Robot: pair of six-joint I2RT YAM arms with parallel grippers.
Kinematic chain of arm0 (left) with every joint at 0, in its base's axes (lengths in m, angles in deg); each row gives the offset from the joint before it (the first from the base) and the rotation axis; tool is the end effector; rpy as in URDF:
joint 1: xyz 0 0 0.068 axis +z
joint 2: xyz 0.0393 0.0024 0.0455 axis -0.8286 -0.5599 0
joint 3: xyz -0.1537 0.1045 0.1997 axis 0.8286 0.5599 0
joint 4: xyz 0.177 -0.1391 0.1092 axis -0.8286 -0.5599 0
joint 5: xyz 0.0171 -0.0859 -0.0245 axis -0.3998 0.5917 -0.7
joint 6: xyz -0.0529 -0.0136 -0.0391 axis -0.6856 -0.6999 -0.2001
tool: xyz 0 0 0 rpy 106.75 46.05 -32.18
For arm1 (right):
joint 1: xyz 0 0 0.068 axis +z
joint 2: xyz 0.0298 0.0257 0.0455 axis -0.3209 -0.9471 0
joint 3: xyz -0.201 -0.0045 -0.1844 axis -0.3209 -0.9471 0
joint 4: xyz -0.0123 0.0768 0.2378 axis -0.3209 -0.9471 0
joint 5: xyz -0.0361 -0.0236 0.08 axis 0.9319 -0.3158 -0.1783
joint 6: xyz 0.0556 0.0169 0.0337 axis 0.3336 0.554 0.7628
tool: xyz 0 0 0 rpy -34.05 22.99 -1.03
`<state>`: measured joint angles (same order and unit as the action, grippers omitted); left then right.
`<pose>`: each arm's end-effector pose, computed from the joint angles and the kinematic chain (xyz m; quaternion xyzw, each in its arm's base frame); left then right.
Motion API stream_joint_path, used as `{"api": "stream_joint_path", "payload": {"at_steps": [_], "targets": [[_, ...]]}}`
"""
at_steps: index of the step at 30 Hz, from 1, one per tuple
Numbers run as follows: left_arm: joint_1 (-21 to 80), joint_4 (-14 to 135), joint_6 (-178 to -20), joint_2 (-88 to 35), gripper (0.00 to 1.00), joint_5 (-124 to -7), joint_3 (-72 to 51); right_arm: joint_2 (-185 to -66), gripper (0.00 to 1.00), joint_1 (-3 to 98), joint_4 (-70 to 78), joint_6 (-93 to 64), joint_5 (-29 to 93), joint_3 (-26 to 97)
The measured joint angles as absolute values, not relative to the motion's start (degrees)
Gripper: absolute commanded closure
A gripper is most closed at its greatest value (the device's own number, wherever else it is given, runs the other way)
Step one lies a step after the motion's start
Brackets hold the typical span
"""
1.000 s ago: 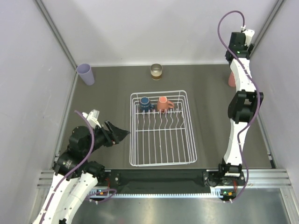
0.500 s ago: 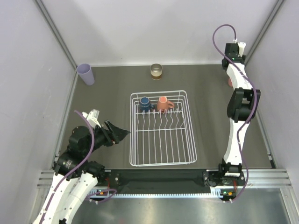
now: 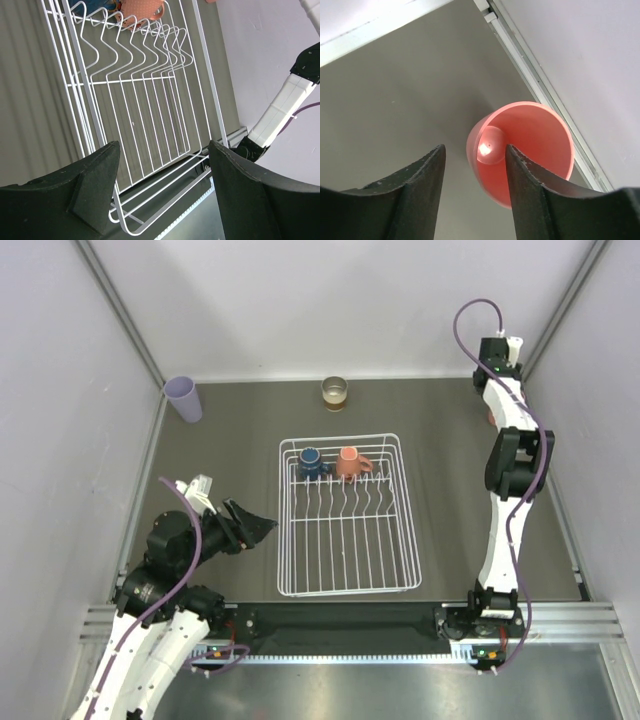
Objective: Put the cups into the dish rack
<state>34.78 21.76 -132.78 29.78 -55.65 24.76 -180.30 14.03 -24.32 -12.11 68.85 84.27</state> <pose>0.0810 -0.0492 0.2884 -0.0810 0.8041 -0.4232 0.4095 0.5377 -0.0708 0.2295 0.2111 0.8592 -0.2171 0.4123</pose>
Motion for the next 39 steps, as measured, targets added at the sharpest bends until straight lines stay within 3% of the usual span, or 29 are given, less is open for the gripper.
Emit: {"api": "stream_joint_path", "payload": {"at_steps": [9,14,15,17,31,34,39], "targets": [[34.8,21.7,-132.5,29.2,0.24,-55.9,24.8,-182.5,0.60,13.2,-24.4,-12.1,68.3,84.9],[34.8,21.7,-132.5,29.0,0.24,-56.1,24.8,-182.8,0.78,12.8,-24.6,-11.6,67.7,85.1],[34.8,21.7,-132.5,29.0,0.24,-56.2,24.8,-182.8,0.89,12.7,-24.6,-11.2,67.5,85.1],[34.8,21.7,-132.5,29.0,0.24,-56.2,24.8,-182.8,1.00,12.5,-24.9,-10.8,67.1,85.1],[34.8,19.4,-132.0,29.0,0.23,-56.2,22.4,-180.7,1.00,12.1,-27.1,-8.2,62.6,85.4],[34.8,19.4,-131.9,28.6,0.15,-55.8,20.6,-176.4,1.00,12.1,-26.9,-4.4,58.9,83.7],[34.8,20.4,-133.6,26.3,0.11,-53.0,19.3,-162.3,1.00,13.2,-23.2,3.1,50.2,74.2]]}}
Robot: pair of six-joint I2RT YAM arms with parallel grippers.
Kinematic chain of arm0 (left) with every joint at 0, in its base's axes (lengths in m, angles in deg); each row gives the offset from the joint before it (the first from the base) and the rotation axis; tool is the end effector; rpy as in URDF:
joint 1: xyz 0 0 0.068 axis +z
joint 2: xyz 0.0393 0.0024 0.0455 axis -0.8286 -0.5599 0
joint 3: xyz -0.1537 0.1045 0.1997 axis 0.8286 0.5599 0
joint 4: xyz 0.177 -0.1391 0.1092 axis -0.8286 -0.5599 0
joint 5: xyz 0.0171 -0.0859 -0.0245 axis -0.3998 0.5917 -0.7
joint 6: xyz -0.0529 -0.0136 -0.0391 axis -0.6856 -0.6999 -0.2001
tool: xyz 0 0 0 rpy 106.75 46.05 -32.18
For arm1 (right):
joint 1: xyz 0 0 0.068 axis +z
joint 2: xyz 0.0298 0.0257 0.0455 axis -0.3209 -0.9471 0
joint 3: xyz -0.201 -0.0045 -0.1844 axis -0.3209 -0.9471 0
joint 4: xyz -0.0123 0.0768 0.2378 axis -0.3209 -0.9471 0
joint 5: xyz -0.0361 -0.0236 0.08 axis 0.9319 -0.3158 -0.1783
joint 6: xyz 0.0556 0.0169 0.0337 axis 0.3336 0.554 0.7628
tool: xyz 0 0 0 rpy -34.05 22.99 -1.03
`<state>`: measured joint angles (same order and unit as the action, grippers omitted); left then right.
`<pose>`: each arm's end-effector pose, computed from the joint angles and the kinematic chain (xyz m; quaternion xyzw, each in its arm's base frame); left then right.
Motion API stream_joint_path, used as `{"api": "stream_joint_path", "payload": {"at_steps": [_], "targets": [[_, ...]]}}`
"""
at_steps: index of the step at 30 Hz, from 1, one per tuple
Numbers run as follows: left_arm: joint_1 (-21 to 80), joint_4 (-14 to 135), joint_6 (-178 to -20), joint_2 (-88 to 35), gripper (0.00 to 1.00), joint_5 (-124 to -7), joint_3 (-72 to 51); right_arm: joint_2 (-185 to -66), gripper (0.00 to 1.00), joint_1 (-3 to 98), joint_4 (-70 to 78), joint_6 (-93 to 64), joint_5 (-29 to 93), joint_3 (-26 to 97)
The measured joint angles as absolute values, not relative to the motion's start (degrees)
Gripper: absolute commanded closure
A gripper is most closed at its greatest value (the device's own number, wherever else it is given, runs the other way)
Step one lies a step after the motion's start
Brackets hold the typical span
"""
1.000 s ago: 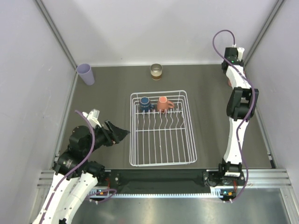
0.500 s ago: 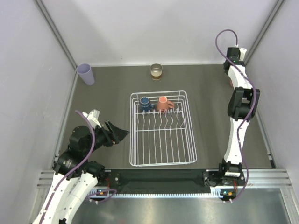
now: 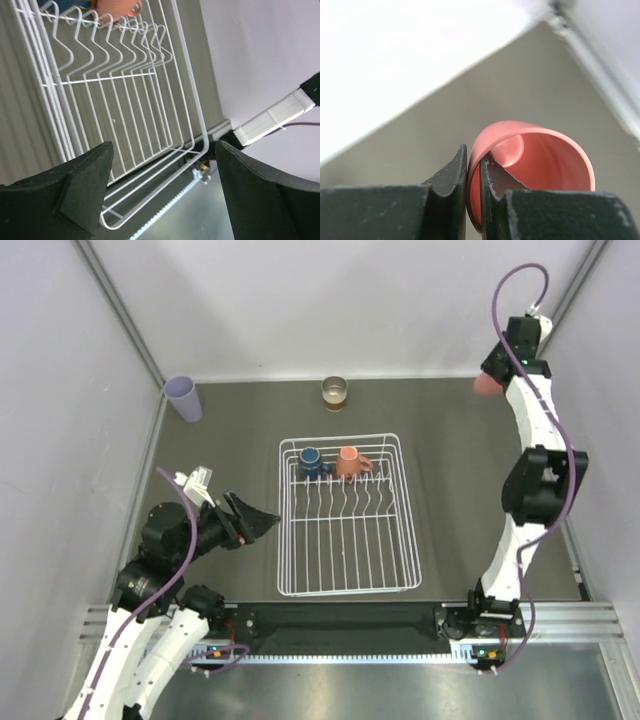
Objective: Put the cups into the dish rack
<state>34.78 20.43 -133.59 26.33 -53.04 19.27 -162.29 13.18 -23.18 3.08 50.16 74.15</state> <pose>0.0809 -0.0517 0.3121 -0.0716 0.8001 -0.4423 0.3990 0.4849 -0.0573 0.3243 0.2683 0.8277 -0.0035 0.4928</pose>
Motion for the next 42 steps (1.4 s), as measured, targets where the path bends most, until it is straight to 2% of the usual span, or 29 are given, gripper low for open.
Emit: {"api": "stream_joint_path", "payload": {"at_steps": [1,2,7,11,18,24,30,37,42], "targets": [[34.8,21.0,-134.5,25.7,0.11,-52.1,19.3,-160.0,1.00,13.4,-22.1,4.2,48.6,72.4],[34.8,21.6,-135.4,25.3,0.02,-51.3,19.4,-156.9,1.00,13.7,-20.3,6.1,46.9,69.9],[34.8,27.6,-140.2,25.0,0.02,-47.2,21.5,-140.8,1.00,14.8,-6.4,16.1,34.6,51.5],[34.8,30.3,-141.2,24.5,0.02,-46.6,21.6,-132.6,1.00,14.9,7.7,24.9,24.2,38.9],[34.8,35.1,-141.3,19.7,0.02,-46.1,18.5,-125.5,1.00,15.0,38.7,41.6,4.2,22.7],[34.8,41.1,-142.5,14.1,0.02,-44.8,15.2,-121.0,1.00,18.0,66.8,58.4,-5.1,10.2],[34.8,43.2,-142.5,10.0,0.01,-44.8,11.1,-118.7,1.00,30.6,72.8,63.5,-9.6,3.2],[34.8,46.5,-141.9,11.3,0.01,-44.1,9.4,-112.2,1.00,38.2,76.6,64.6,-11.3,3.6],[34.8,53.0,-142.1,12.2,0.01,-40.8,9.6,-112.3,1.00,45.9,77.7,64.3,-12.7,7.2]]}}
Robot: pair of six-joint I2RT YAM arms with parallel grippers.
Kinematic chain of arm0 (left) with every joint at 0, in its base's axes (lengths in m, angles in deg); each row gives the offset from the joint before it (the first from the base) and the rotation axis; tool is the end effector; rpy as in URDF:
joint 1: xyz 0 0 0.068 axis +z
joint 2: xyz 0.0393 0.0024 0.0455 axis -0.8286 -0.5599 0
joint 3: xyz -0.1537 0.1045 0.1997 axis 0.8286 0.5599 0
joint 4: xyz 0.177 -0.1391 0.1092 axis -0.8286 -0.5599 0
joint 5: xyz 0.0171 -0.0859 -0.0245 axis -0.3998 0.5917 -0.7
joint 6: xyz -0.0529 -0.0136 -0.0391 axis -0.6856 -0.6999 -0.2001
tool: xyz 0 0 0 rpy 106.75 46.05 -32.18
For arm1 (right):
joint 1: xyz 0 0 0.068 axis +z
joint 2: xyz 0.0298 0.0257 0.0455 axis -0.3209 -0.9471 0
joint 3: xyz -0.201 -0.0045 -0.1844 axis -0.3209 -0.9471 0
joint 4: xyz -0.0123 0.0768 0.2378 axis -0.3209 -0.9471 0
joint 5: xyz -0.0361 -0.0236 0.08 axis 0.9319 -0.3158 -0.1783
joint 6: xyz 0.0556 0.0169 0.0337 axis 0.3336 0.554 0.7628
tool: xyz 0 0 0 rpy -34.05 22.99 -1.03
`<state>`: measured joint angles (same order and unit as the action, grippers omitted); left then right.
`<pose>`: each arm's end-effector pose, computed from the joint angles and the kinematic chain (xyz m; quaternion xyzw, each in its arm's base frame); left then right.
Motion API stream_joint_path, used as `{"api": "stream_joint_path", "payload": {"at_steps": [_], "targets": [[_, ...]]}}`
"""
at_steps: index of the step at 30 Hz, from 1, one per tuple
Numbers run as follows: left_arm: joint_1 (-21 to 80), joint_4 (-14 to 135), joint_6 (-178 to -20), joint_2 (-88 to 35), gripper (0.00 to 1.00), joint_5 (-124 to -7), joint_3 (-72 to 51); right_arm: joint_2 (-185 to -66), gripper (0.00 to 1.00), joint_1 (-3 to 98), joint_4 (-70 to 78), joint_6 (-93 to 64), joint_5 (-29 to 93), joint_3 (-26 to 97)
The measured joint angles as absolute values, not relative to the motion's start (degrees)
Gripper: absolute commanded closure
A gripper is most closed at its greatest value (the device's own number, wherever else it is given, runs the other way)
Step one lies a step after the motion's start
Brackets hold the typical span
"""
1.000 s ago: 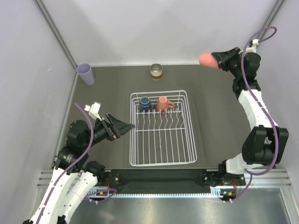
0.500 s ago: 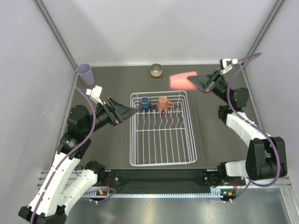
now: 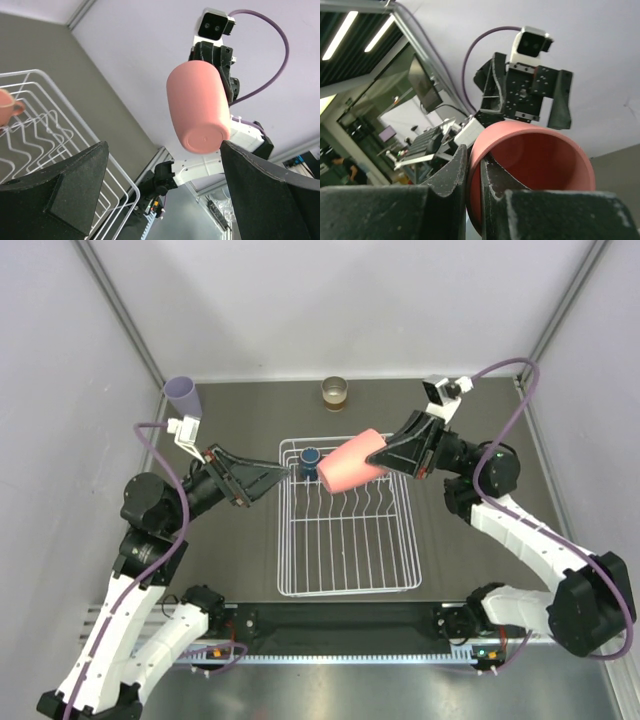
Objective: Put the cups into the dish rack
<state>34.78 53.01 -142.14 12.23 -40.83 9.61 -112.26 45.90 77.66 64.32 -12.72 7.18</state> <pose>0.1157 -0.0761 0.4118 0.0282 0.6526 -0.5966 0.4661 0.1813 0.1405 0.4161 -0.2203 0.4553 0.7866 0.3542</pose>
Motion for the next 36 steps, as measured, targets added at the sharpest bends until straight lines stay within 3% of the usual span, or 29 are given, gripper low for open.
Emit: {"api": "stream_joint_path", "payload": {"at_steps": [13,26,29,36], "targets": [[34.8,64.0,-148.4,10.6,0.01,-35.6,12.3,-116.5,1.00,58.5,72.5,50.0,-9.9,12.1],[34.9,65.4,-150.0,11.0,0.03,-34.5,13.4,-120.3,1.00,62.2,62.9,41.3,-3.6,16.3],[34.8,65.5,-150.2,10.6,0.10,-34.3,13.4,-120.5,1.00,63.4,61.7,40.2,-2.5,16.9],[34.9,65.2,-149.9,9.9,0.52,-34.9,13.6,-121.0,1.00,64.4,60.4,39.0,-1.4,17.6]]}}
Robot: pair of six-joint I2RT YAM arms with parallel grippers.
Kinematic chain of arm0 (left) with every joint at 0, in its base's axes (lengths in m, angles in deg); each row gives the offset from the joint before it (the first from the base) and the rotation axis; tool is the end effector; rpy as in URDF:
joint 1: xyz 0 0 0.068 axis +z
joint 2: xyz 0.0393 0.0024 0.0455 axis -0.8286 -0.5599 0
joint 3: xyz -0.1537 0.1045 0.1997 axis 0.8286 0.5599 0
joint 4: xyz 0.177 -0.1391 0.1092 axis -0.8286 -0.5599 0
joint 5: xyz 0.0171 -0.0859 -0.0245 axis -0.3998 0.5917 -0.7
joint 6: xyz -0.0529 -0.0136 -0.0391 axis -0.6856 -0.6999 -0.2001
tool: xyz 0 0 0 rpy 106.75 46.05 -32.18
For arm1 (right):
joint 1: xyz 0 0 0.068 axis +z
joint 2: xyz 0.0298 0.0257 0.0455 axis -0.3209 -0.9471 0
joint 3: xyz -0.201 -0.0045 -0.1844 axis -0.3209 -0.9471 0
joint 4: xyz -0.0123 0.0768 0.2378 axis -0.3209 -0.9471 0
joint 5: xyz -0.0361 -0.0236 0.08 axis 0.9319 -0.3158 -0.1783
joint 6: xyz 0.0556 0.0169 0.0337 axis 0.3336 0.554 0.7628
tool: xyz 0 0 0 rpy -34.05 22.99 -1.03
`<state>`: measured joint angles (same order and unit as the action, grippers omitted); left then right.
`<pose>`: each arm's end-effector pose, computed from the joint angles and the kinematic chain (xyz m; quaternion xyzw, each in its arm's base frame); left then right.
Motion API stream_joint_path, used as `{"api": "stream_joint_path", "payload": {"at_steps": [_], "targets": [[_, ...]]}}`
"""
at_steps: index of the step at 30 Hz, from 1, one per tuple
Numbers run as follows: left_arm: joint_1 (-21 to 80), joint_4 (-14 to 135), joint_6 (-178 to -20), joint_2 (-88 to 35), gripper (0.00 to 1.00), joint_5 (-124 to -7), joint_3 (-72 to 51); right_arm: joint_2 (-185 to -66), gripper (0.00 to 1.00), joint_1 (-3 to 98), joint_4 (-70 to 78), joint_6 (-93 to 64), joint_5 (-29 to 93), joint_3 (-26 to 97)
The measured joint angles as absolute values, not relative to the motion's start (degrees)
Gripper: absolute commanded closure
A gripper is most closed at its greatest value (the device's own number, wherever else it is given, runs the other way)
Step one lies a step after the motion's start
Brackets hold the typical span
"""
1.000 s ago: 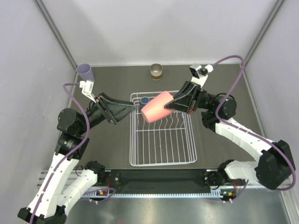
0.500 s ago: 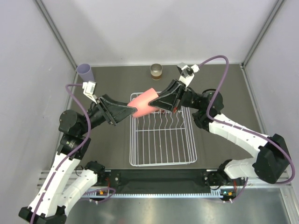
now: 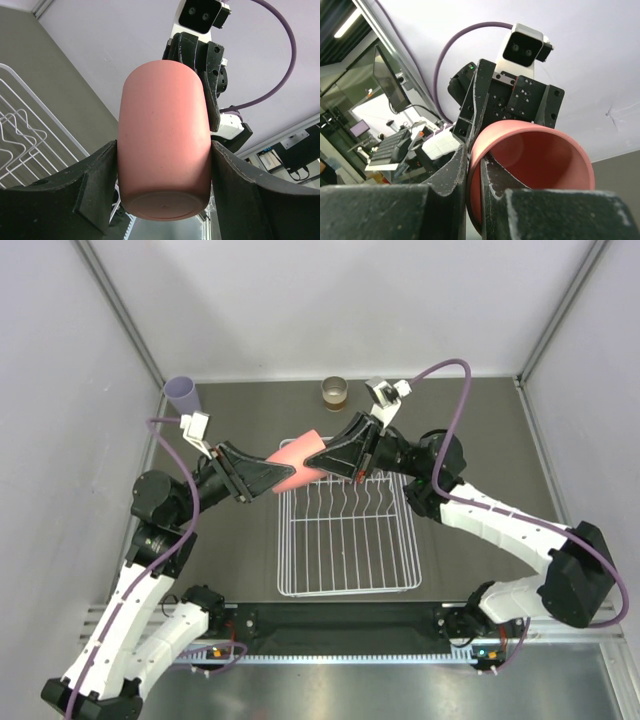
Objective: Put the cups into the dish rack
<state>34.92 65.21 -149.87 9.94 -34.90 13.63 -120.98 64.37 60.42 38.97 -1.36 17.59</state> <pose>0.1259 -0.0844 0.4074 0.0457 0.6253 -0.6518 0.4268 0.1784 0.2323 0.4193 -0.2543 0.4560 0.7624 0.3822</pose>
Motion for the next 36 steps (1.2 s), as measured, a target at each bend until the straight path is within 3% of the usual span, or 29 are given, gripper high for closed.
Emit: {"api": "stream_joint_path", "payload": {"at_steps": [1,2,3,4,6,9,10,14,18,28,36], "targets": [[34.9,65.2,-149.9,9.9,0.68,-35.0,13.6,-121.0,1.00,64.4,60.5,38.9,-1.3,17.6],[34.9,65.1,-149.7,9.9,0.75,-35.0,13.6,-121.0,1.00,64.4,60.4,38.7,-1.3,17.6],[34.9,64.9,-149.5,9.9,0.89,-35.1,13.6,-121.0,1.00,64.4,60.3,38.4,-1.3,17.6],[34.9,64.7,-149.3,9.9,1.00,-35.2,13.6,-120.9,0.84,64.4,60.1,38.1,-1.2,17.5],[34.9,63.0,-148.3,9.9,1.00,-35.6,13.4,-120.5,0.58,64.5,58.5,37.1,-0.9,17.4],[34.6,59.0,-146.2,9.8,1.00,-35.7,11.8,-118.8,0.38,64.7,53.2,33.2,0.8,15.7],[34.5,56.4,-145.0,9.3,1.00,-36.1,10.7,-118.0,0.26,64.7,50.5,31.6,1.7,15.1],[34.5,43.6,-139.5,6.8,1.00,-39.9,4.4,-114.5,0.01,64.7,36.8,24.4,6.6,14.5],[34.5,29.1,-133.9,2.0,1.00,-45.4,-4.9,-109.4,0.00,64.3,18.0,16.1,14.9,15.3],[34.5,5.0,-128.4,-9.5,1.00,-53.7,-13.9,-94.6,0.00,62.3,-15.8,7.9,37.0,15.6],[32.6,-6.7,-126.4,-23.7,1.00,-58.4,-25.2,-94.8,0.00,61.9,-34.5,7.3,40.6,16.6]]}}
